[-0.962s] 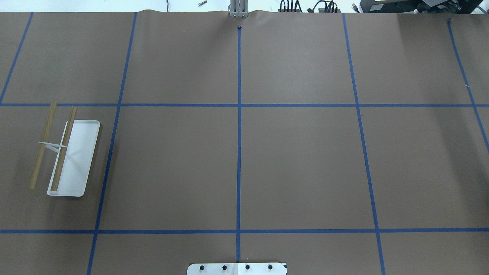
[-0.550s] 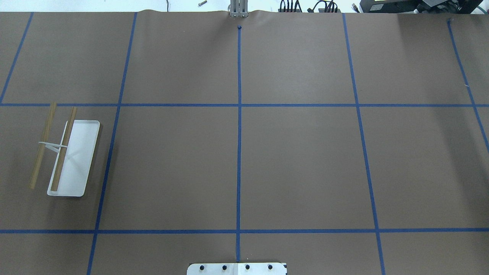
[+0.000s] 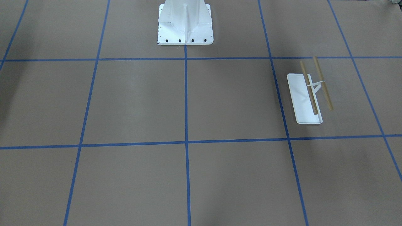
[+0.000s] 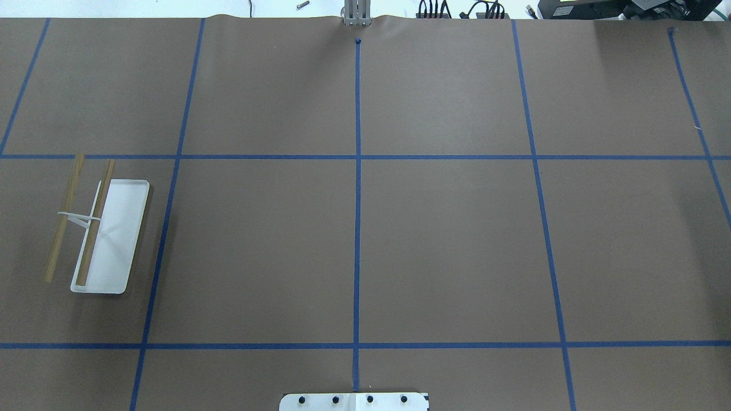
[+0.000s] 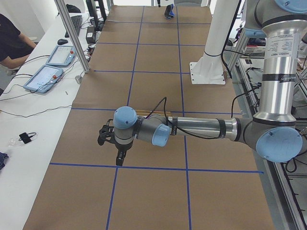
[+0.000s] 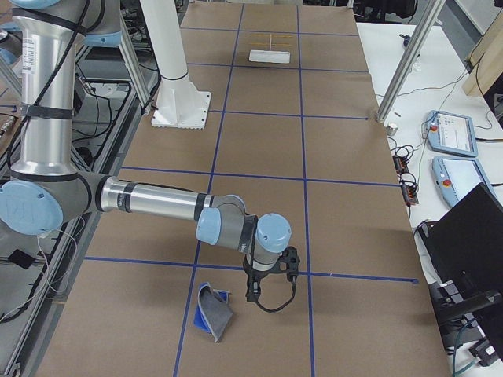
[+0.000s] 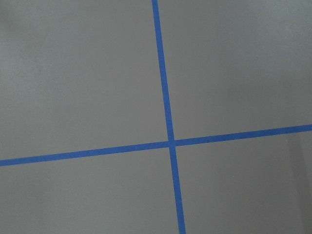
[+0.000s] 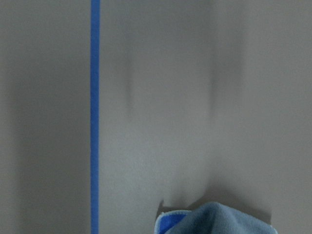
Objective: Hang towel on rack
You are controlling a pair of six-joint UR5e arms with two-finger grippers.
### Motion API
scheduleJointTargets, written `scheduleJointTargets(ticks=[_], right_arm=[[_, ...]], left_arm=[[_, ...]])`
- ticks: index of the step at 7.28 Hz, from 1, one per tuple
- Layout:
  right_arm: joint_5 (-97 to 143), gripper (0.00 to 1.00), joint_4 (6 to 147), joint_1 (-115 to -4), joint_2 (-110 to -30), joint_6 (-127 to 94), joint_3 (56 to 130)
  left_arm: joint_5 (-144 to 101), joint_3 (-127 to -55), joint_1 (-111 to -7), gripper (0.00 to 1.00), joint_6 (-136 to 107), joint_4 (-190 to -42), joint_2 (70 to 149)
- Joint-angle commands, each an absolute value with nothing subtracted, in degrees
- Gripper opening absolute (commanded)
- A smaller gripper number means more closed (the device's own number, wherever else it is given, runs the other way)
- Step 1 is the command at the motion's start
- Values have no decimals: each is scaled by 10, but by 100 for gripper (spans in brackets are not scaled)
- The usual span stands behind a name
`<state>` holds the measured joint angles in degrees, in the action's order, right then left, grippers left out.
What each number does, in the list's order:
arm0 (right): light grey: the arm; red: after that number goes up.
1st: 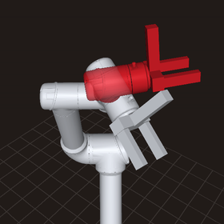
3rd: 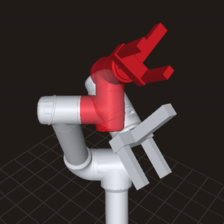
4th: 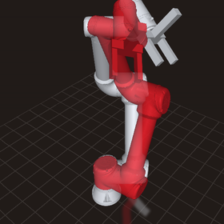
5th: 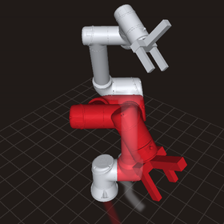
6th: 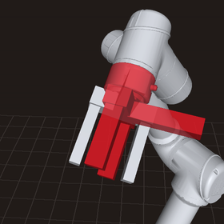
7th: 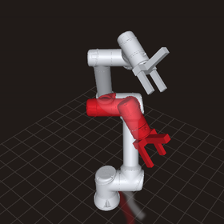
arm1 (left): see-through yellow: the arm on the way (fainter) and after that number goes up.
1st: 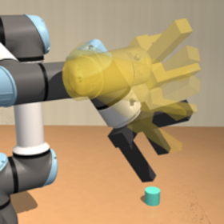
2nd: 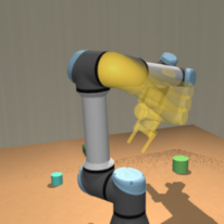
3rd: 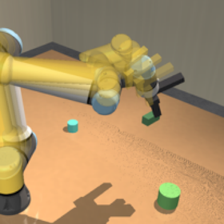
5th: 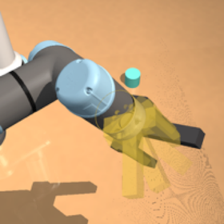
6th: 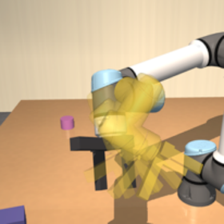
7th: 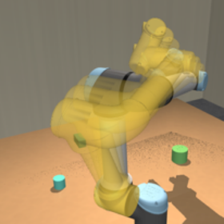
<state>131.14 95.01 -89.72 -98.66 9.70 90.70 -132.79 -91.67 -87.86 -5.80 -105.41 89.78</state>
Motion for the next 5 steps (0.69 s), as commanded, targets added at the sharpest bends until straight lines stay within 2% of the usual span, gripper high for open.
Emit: scheduleJointTargets(ticks=[1, 5], right_arm=[[1310, 100, 948, -904, -1016, 105, 885], [1271, 100, 942, -904, -1016, 107, 851]], left_arm=[[-1328, -917, -879, 99, -59, -1059, 897], [-1328, -924, -879, 99, -59, -1063, 897]])
